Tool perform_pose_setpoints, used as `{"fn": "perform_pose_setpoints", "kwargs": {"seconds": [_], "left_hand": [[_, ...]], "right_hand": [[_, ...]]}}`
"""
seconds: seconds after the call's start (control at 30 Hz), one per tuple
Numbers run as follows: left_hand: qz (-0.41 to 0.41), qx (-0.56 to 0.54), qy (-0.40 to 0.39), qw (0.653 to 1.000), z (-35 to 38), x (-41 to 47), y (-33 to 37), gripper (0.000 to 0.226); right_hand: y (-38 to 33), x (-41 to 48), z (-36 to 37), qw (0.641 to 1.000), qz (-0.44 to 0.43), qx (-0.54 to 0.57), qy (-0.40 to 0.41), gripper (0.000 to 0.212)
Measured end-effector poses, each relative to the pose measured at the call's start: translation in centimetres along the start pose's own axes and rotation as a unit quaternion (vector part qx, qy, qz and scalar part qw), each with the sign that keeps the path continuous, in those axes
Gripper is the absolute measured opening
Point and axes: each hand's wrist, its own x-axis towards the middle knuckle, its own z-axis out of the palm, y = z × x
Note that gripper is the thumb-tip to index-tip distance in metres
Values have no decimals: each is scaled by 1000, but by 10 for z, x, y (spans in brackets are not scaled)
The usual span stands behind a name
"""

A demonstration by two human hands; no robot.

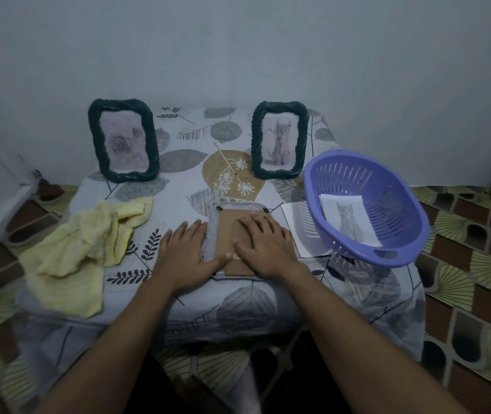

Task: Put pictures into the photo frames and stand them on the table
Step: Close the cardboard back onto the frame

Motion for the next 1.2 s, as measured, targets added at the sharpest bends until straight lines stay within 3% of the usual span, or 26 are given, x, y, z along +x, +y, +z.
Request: {"fn": "perform_pose_setpoints", "kwargs": {"seconds": [0.37, 0.47, 0.6, 0.73, 1.2], "left_hand": [[-3, -9, 31, 999, 0, -3, 1, 113], [-3, -12, 31, 999, 0, -4, 1, 114], [-5, -17, 31, 999, -1, -3, 1, 113], [-5, -22, 26, 999, -2, -3, 1, 111], [-5, -21, 34, 999, -1, -2, 1, 109]], "right_hand": [[-5, 12, -13, 993, 61, 100, -30, 43], [-4, 21, -14, 986, 84, 145, 9, 39], [0, 29, -13, 954, 103, 253, 121, 38], [13, 32, -13, 950, 146, 200, 192, 30], [12, 40, -15, 946, 203, 172, 185, 26]]}}
